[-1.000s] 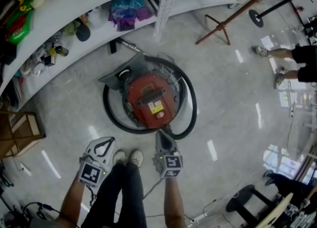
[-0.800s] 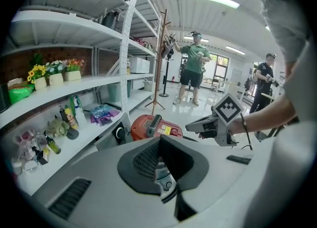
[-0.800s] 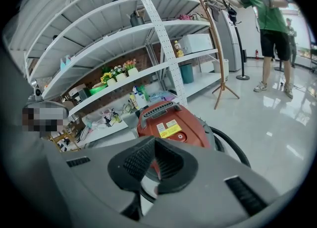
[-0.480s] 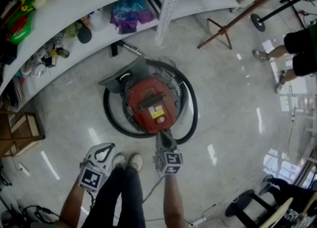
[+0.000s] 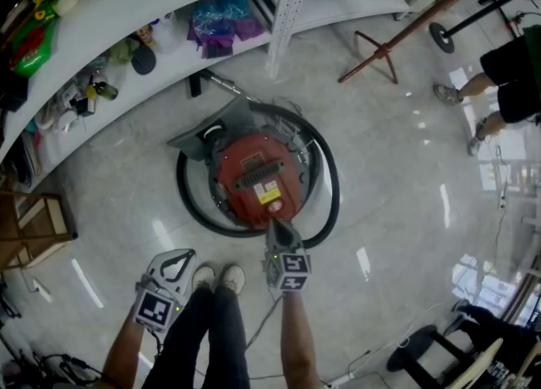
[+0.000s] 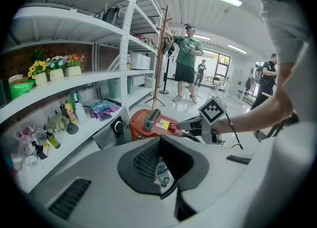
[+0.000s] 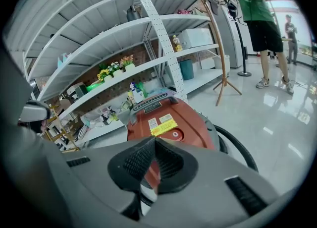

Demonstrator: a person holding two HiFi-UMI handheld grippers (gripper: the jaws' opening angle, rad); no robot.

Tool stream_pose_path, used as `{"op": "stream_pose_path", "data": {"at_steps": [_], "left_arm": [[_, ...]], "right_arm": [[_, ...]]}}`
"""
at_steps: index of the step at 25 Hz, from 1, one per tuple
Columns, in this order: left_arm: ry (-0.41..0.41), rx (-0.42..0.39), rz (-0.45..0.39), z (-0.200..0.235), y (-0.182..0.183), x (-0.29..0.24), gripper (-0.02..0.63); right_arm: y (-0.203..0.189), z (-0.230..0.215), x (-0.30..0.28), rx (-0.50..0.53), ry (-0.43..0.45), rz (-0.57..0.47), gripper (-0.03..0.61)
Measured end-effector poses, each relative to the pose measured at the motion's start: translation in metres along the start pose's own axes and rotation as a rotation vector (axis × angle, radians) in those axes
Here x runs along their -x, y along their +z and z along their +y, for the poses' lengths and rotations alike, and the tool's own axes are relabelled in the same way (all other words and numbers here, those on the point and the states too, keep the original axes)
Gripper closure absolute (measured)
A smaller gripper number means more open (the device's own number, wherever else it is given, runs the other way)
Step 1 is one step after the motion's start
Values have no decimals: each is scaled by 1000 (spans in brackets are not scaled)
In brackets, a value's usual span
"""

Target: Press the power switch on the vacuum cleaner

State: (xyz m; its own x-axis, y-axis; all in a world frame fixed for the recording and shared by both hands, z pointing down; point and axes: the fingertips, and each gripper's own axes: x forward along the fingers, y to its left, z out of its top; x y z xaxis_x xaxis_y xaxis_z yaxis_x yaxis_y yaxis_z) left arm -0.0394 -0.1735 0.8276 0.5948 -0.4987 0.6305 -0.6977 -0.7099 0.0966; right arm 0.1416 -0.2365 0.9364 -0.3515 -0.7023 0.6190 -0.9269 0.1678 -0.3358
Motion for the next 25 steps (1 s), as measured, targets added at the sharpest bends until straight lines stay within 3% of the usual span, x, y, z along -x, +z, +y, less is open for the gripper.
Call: {"op": "stream_pose_path", "data": {"at_steps": [25], "left_arm": [[2,24,0,6,-8,-1,607]], "right_arm": [[-2,-3,-15,11,-13,44,566]]}}
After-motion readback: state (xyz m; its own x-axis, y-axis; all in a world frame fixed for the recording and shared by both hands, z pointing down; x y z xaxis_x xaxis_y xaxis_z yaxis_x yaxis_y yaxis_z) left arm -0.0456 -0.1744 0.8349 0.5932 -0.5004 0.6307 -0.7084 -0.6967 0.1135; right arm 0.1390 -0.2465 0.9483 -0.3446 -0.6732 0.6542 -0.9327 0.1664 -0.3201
